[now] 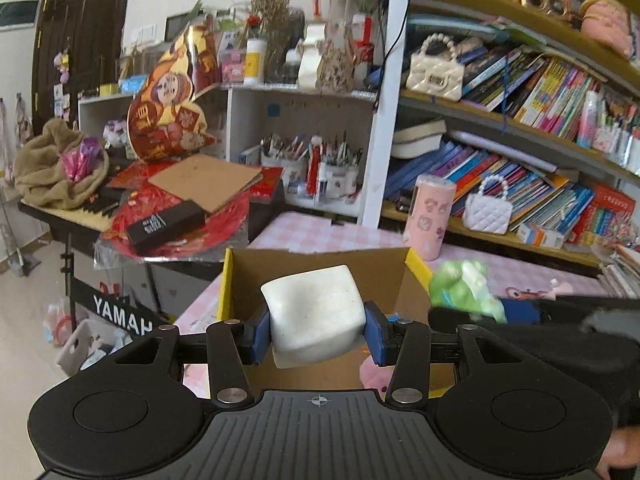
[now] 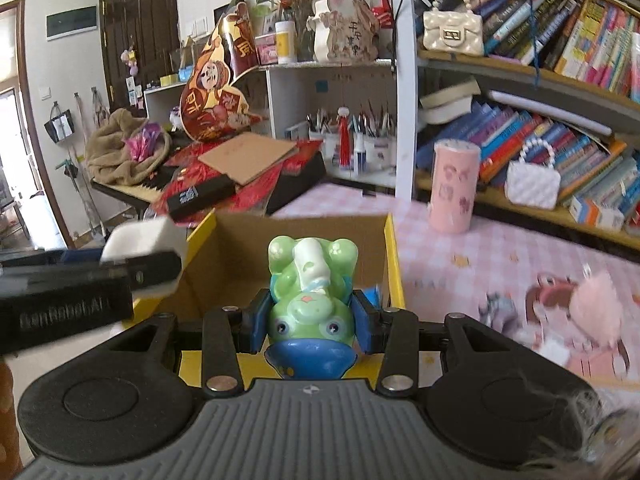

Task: Organize objects
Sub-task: 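Carry the foam block and green frog over the yellow box with both tools, then open both tools to drop the block and frog into the box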

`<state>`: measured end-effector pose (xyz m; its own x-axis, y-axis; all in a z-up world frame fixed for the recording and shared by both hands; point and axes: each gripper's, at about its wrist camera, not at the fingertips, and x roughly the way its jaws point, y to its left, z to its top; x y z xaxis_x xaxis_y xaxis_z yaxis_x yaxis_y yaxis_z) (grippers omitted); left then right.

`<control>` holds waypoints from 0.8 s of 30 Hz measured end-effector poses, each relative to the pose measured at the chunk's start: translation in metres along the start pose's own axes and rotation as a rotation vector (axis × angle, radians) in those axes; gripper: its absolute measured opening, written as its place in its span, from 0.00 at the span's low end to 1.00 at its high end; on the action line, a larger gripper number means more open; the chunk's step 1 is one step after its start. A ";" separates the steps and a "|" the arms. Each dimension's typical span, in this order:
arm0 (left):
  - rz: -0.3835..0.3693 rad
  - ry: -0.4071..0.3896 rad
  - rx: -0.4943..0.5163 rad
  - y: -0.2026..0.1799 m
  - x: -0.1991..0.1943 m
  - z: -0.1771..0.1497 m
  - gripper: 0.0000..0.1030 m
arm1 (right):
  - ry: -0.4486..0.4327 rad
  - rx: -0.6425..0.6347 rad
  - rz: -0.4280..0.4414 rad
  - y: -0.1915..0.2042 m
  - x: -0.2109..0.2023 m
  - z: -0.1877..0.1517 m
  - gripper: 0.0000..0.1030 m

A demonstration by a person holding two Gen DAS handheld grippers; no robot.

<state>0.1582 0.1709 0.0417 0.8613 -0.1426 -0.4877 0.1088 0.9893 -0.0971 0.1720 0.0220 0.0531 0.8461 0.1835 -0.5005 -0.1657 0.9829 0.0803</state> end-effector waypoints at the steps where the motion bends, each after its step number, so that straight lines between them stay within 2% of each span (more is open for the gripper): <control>1: 0.002 0.022 -0.007 0.000 0.008 -0.001 0.44 | 0.006 -0.002 -0.001 -0.004 0.010 0.004 0.39; 8: 0.043 0.144 0.015 -0.004 0.047 -0.010 0.44 | 0.117 -0.027 0.041 -0.018 0.079 0.015 0.39; 15: 0.093 0.223 0.056 -0.012 0.067 -0.019 0.47 | 0.254 -0.095 0.063 -0.015 0.124 0.007 0.40; 17: 0.098 0.229 0.058 -0.014 0.067 -0.021 0.47 | 0.254 -0.148 0.058 -0.011 0.128 0.005 0.42; 20: 0.097 0.228 0.050 -0.016 0.065 -0.021 0.51 | 0.253 -0.148 0.073 -0.011 0.129 0.005 0.43; 24: 0.124 0.156 0.059 -0.017 0.052 -0.014 0.67 | 0.228 -0.142 0.066 -0.009 0.124 0.007 0.50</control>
<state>0.1943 0.1459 0.0063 0.7834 -0.0182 -0.6213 0.0399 0.9990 0.0210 0.2821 0.0357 -0.0042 0.6978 0.2228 -0.6807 -0.2994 0.9541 0.0055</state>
